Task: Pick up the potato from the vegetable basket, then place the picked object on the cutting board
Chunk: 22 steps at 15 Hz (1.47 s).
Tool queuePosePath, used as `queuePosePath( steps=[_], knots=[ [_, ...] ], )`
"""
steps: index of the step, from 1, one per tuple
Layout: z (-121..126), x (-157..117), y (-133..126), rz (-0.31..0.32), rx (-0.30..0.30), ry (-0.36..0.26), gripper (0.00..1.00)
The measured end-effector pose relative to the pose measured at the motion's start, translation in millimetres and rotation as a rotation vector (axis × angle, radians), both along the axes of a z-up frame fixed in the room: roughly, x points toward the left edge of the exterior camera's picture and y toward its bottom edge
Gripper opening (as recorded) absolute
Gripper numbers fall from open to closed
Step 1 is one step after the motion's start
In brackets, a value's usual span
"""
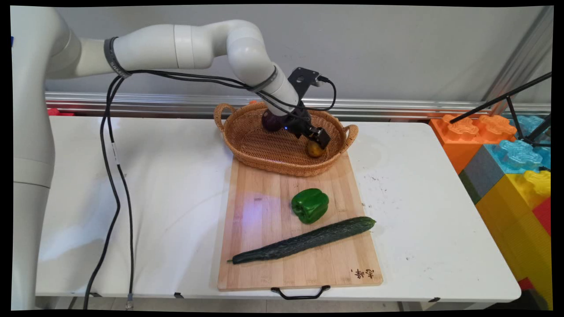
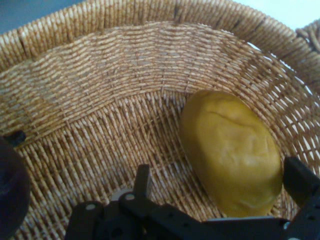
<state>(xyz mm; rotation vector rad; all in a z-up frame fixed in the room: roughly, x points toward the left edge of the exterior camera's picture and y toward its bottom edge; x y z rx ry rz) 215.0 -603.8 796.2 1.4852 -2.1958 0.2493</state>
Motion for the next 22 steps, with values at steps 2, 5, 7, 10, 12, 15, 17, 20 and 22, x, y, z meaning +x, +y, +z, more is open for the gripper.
queuePosePath(
  steps=[2,5,7,10,12,15,17,20,22],
  knots=[
    [3.3,0.3,1.2,-0.029,-0.002,-0.018,1.00],
    [5.5,-1.3,3.4,-0.072,-0.001,-0.034,0.00],
    [5.8,-2.7,4.0,-0.096,-0.003,-0.039,0.00],
    [6.0,-4.0,2.6,-0.119,-0.014,-0.043,0.00],
    [7.2,-4.3,1.0,-0.134,-0.028,-0.047,0.00],
    [13.9,-3.4,0.5,-0.147,-0.058,-0.047,0.00],
    [25.4,-1.5,4.0,-0.155,-0.087,-0.041,0.00],
    [54.4,6.0,21.1,-0.177,-0.128,-0.027,0.00],
    [80.4,15.3,42.4,-0.197,-0.137,-0.015,0.00]
  ],
)
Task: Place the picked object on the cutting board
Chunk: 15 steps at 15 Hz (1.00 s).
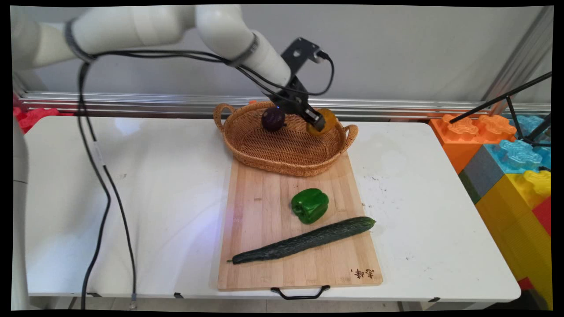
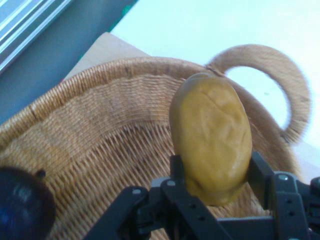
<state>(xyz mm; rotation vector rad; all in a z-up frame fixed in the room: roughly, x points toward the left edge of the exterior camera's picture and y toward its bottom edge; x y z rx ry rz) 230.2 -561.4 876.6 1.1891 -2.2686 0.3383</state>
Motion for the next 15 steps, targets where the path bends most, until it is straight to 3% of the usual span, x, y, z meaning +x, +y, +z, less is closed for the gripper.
queuePosePath(
  steps=[3,8,11,15],
  knots=[
    [34.2,20.4,43.5,-0.049,0.038,0.010,0.00],
    [60.5,53.2,102.1,-0.156,0.122,0.000,0.00],
    [58.2,74.5,133.5,-0.234,0.161,-0.028,0.00],
    [33.7,86.8,151.1,-0.303,0.182,-0.063,0.00]
  ],
)
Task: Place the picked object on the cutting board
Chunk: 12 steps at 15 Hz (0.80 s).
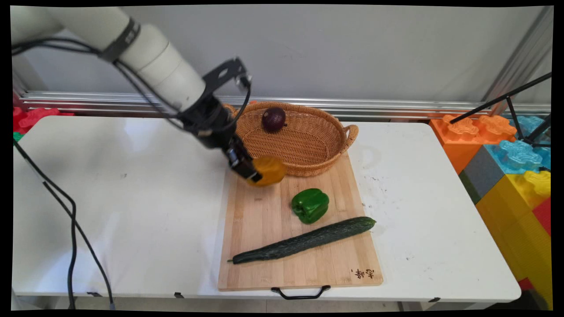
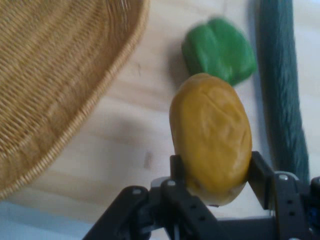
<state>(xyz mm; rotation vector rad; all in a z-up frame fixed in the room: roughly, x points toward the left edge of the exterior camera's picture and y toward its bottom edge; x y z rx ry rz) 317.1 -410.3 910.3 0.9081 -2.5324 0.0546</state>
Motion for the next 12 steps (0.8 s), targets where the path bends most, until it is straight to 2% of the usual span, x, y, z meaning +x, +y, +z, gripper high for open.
queuePosePath(
  steps=[6,12],
  knots=[
    [-55.1,9.9,4.3,-0.068,0.025,-0.060,0.00],
    [-89.5,5.7,5.2,-0.073,0.039,-0.042,0.00]
  ],
)
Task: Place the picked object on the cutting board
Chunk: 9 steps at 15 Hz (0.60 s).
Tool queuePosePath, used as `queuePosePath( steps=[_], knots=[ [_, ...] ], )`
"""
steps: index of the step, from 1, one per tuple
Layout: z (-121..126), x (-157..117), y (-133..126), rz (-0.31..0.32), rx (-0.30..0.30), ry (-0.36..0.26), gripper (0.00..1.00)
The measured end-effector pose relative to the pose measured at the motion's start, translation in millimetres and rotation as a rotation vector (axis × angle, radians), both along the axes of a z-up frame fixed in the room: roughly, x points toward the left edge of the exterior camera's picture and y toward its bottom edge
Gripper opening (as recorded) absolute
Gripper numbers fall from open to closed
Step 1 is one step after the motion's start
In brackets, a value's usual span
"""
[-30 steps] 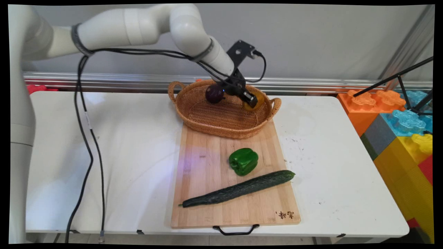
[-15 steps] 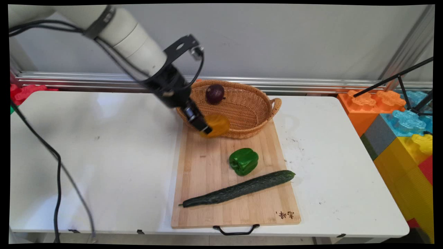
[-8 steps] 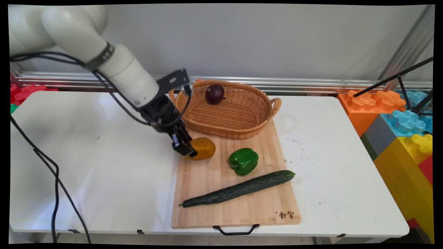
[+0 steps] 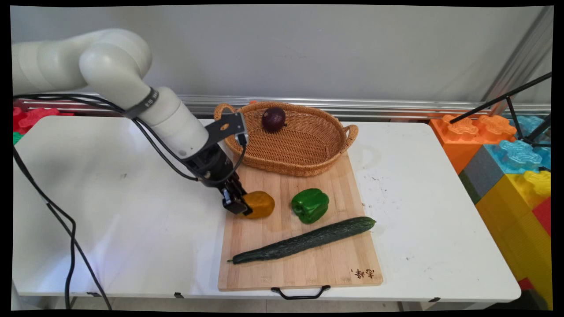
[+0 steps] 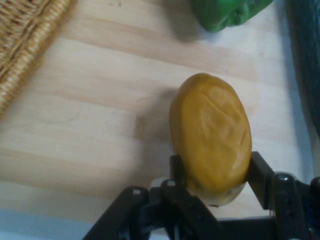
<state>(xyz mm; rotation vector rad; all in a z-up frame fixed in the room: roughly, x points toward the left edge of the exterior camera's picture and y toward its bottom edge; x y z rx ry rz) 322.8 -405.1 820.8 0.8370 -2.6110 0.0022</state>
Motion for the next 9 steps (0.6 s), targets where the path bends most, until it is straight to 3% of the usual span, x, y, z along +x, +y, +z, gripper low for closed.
queuePosePath(
  steps=[3,4,9],
  knots=[
    [-7.4,-3.5,0.8,-0.002,0.008,0.015,0.00],
    [-8.8,-4.0,1.2,-0.004,0.011,0.018,1.00],
    [-9.1,-5.6,2.1,-0.008,0.012,0.031,1.00]
  ],
)
